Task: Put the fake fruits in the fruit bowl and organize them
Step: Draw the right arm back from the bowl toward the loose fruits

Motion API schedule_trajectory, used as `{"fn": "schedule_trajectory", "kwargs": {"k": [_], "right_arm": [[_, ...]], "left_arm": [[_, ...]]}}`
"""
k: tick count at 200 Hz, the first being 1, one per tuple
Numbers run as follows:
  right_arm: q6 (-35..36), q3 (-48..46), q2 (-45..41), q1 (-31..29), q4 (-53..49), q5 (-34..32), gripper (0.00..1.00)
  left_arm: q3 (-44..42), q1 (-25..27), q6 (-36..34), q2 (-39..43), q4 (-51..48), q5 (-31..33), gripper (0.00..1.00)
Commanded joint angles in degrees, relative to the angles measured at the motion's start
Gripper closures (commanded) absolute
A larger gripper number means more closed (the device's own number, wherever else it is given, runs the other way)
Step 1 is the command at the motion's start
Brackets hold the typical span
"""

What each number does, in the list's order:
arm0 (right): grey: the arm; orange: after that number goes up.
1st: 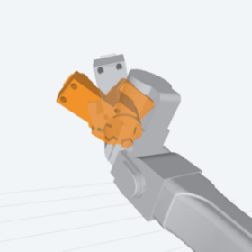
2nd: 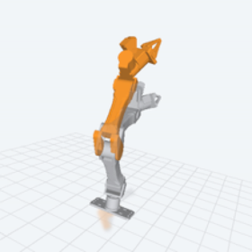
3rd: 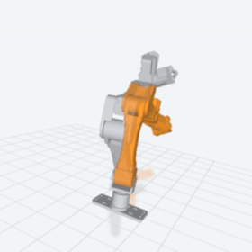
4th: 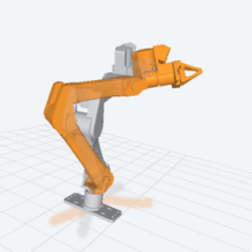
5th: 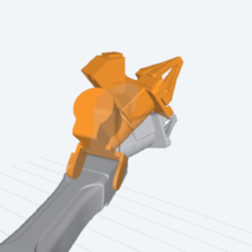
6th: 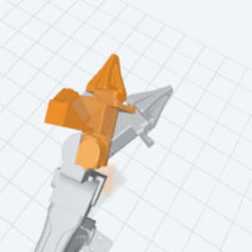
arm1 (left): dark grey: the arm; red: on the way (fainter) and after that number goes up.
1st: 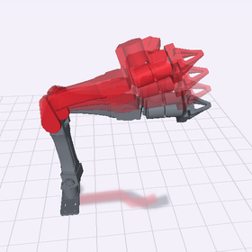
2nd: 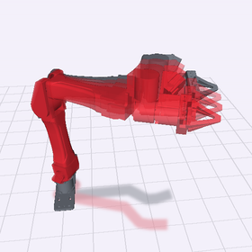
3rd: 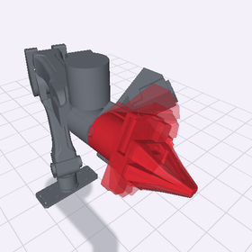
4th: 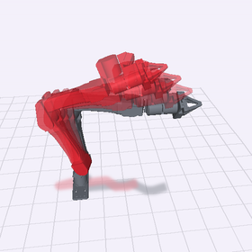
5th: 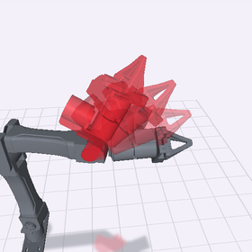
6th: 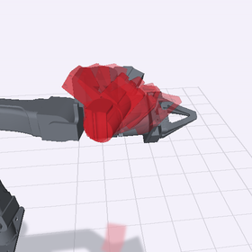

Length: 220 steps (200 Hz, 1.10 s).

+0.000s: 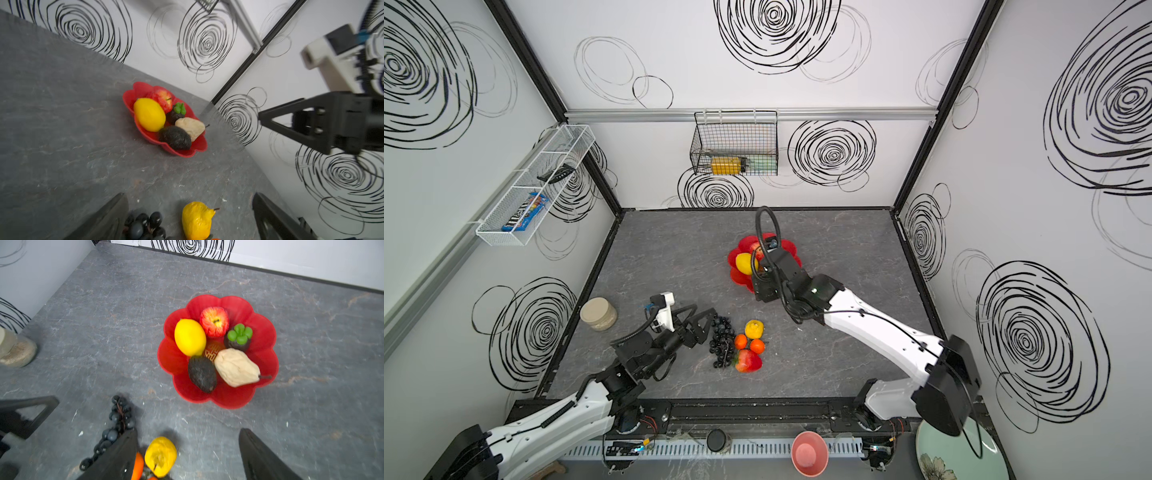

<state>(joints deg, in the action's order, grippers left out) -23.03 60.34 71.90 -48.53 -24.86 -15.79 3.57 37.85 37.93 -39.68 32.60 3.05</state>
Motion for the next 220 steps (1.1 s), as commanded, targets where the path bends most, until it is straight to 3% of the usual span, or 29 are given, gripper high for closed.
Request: {"fn": "schedule_trajectory", "kwargs": {"k": [1,43,90,119,162,190,220], "right_arm": [[-4.1,-10.1,-9.2,-0.1,4.2,1.7,0.18],[-13.3,-22.8,-25.2,-0.1,6.2,4.0,0.16],[-23.0,-35.9,-35.7,0.0,8.1,5.1,0.16],[-26.1,-40.1,-39.8,-0.1,8.0,6.4,0.16],[-26.5,-41.9,-42.2,-0.2,7.8,9.8,0.16],[-26.7,-42.3,-39.6,-1.6,9.2,13.0,0.16],[-24.3,-42.4,-34.1,-7.5,14.7,13.9,0.16]], "left_arm": [[6.6,-0.2,0.8,-1.4,-11.6,-1.8,0.01],[15.6,5.1,-0.1,-6.3,-25.7,-1.8,0.01],[29.3,22.1,-1.3,-17.8,-38.7,11.4,0.00],[38.1,28.9,-0.8,-26.8,-46.8,16.2,0.03],[43.2,34.6,1.6,-33.0,-51.6,19.3,0.05],[40.6,35.1,3.7,-30.8,-50.6,19.8,0.05],[36.7,34.6,5.7,-24.9,-51.9,23.3,0.05]]}}
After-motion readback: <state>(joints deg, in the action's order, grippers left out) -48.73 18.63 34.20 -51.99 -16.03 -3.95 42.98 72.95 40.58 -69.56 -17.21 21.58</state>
